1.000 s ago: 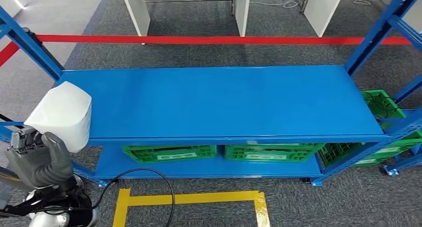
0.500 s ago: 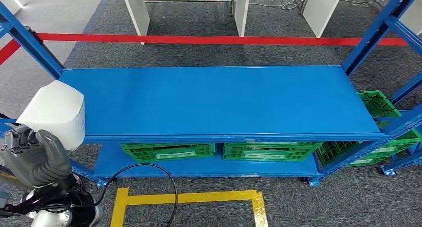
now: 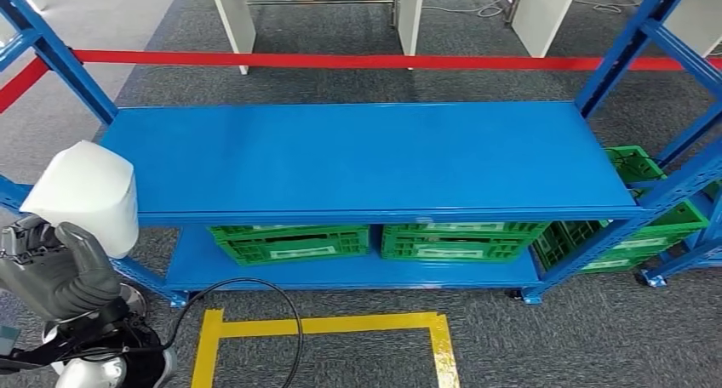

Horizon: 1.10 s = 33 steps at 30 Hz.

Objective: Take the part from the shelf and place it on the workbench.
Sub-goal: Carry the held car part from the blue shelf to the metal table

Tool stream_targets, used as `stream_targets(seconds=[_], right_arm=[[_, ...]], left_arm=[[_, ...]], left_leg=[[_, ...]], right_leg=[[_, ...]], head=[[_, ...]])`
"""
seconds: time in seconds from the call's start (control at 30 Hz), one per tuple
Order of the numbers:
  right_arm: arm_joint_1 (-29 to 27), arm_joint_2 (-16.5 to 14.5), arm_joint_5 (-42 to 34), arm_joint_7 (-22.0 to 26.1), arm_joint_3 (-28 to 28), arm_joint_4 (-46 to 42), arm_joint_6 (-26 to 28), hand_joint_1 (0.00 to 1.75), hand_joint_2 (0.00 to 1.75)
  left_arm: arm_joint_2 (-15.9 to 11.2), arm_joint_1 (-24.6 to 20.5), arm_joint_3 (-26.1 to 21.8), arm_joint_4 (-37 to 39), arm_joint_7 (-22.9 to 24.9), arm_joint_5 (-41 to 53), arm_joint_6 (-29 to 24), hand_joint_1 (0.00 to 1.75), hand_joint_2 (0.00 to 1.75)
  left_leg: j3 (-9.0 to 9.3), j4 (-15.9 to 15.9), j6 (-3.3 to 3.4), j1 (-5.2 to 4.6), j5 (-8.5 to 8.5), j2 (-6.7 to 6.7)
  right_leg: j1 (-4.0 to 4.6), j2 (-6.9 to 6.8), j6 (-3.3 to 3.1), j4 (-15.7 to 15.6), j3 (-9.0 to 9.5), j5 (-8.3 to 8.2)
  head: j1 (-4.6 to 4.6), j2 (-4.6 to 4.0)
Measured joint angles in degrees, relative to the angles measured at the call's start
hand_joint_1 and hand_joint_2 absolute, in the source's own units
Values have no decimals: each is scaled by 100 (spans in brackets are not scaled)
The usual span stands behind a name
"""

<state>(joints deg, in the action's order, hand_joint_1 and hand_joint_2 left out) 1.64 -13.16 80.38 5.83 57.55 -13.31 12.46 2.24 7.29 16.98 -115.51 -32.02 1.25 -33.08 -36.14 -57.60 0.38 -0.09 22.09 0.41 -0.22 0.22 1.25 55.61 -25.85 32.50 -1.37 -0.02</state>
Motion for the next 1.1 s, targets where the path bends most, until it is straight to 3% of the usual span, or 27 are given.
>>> stream_targets(seconds=[0.07, 0.13, 0.2, 0.23, 0.27, 0.3, 0.33, 0.4, 0.47, 0.53, 0.57, 0.63, 0.7, 0.73, 0.77, 0.8, 0.87, 0.93, 0.97, 1.03, 1.07, 1.1], right_arm=[[-8, -8, -1, 0, 2, 0, -1, 0, 0], [-11, -15, -2, 1, 8, -2, -4, 0, 0], [-14, -15, -1, 1, 14, -4, -7, 0, 0], [-18, -15, -1, 1, 15, -4, -7, 0, 0], [-20, -15, -1, 0, 16, -4, -7, 0, 0], [-21, -16, -1, -1, 17, -4, -7, 0, 0], [-21, -19, -1, -1, 19, -4, -7, 0, 0], [-19, -29, -1, -2, 20, -5, -7, 0, 0], [-16, -38, 1, -3, 22, -7, -10, 0, 0], [-23, -42, 1, -6, 27, -7, -16, 0, 0], [-29, -42, 2, -7, 32, -8, -19, 0, 0], [-41, -42, 3, -9, 43, -11, -20, 0, 0], [-40, -42, 5, -7, 52, -16, -21, 0, 0], [-39, -42, 7, -4, 56, -19, -20, 0, 0], [-38, -42, 9, -1, 61, -22, -20, 0, 0], [-38, -42, 13, 1, 64, -24, -21, 0, 0], [-31, -42, 20, 1, 70, -27, -22, 0, 0], [-8, -42, 30, 3, 75, -28, -22, 0, 0], [3, -42, 37, 4, 76, -28, -22, 0, 0], [6, -44, 46, 4, 77, -28, -22, 0, 0], [0, -48, 49, 1, 79, -28, -22, 0, 0], [-5, -51, 49, -5, 83, -29, -21, 0, 0]], left_arm=[[-2, 6, 19, 0, -7, 6, -6, 175, 175], [-4, 11, 26, 0, -9, 8, -15, 175, 175], [-5, 11, 35, 1, -9, 8, -19, 175, 175], [-5, 12, 41, 1, -9, 8, -19, 175, 175], [-6, 12, 45, 2, -9, 9, -21, 175, 175], [-6, 11, 50, 2, -10, 11, -25, 175, 175], [-7, 9, 54, 2, -11, 15, -28, 175, 175], [-7, -2, 63, 2, -20, 38, -40, 175, 175], [-8, -10, 71, 1, -35, 80, -63, 175, 175], [-9, -9, 78, 0, -46, 119, -99, 175, 175], [-10, -14, 80, 0, -50, 132, -119, 175, 175], [-10, -21, 91, 0, -55, 151, -152, 175, 175], [-11, -23, 108, 1, -57, 162, -176, 175, 175], [-11, -21, 115, 1, -57, 163, -186, 175, 175], [-12, -23, 121, 2, -57, 163, -199, 175, 175], [-12, -26, 127, 2, -57, 163, -214, 175, 175], [-12, -37, 143, 2, -58, 167, -253, 175, 175], [-12, -53, 157, 2, -68, 183, -291, 175, 175], [-12, -61, 166, 2, -76, 193, -310, 175, 175], [-13, -77, 186, 2, -91, 207, -341, 175, 175], [-13, -82, 195, 3, -98, 210, -352, 175, 175], [-14, -84, 200, 3, -103, 213, -357, 175, 175]], left_leg=[[-43, -41, -70, 16, 64, -16], [-156, -434, -134, 33, 538, -30], [-287, -1172, -177, 44, 1113, -29], [-299, -1469, -188, 46, 1241, -29], [-233, -1589, -189, 46, 1238, -29], [-68, -1481, -182, 46, 1130, -29], [191, -1161, -163, 45, 978, -30], [740, -318, -104, 34, 839, -34], [970, 113, -53, 9, 873, -37], [927, 160, 8, 5, 817, -30], [882, 174, 52, 13, 766, -19], [757, 208, 136, 35, 639, 4], [596, 197, 173, 20, 519, 12], [510, 187, 174, 13, 458, 15], [425, 172, 172, 7, 401, 19], [339, 151, 164, 3, 349, 22], [193, 93, 137, 0, 261, 24], [93, 31, 88, -18, 179, 24], [57, 16, 59, -23, 128, 27], [6, 28, -6, -19, 18, 32], [-24, 20, -41, -10, 32, 25], [-63, -55, -77, -4, 155, 17]], right_leg=[[-11, -27, -93, -18, -98, -92], [-30, -55, -170, -34, -207, -221], [-26, -60, -187, -21, -326, -342], [-25, -63, -186, -5, -390, -397], [-24, -65, -182, 18, -471, -445], [-24, -64, -176, 50, -550, -485], [-24, -62, -167, 86, -621, -514], [-16, -53, -134, 151, -728, -564], [-7, -49, -75, 178, -788, -634], [-11, -46, -2, 178, -826, -702], [-16, -40, 31, 210, -860, -659], [-22, -26, 82, 523, -1013, -284], [-31, -24, 117, 1214, -1211, 265], [-35, -24, 131, 1544, -1261, 405], [-36, -24, 139, 1744, -1248, 404], [-36, -25, 139, 1743, -1142, 276], [-36, -24, 118, 1200, -669, -49], [-28, -20, 83, 359, -79, -76], [-18, -14, 63, 82, 80, -22], [-4, -11, 2, -79, 75, -2], [-6, -20, -41, -81, 13, -51], [-13, -35, -96, -87, -48, -109]], head=[[1, 0], [-11, 0], [-27, 0], [-30, 0], [-33, 0], [-33, 0], [-34, 0], [-31, 0], [-28, 0], [-26, 0], [-26, 0], [-8, 0], [7, 0], [7, 0], [6, 0], [7, 0], [7, 0], [4, 0], [2, 0], [2, 0], [7, 0], [5, 0]])
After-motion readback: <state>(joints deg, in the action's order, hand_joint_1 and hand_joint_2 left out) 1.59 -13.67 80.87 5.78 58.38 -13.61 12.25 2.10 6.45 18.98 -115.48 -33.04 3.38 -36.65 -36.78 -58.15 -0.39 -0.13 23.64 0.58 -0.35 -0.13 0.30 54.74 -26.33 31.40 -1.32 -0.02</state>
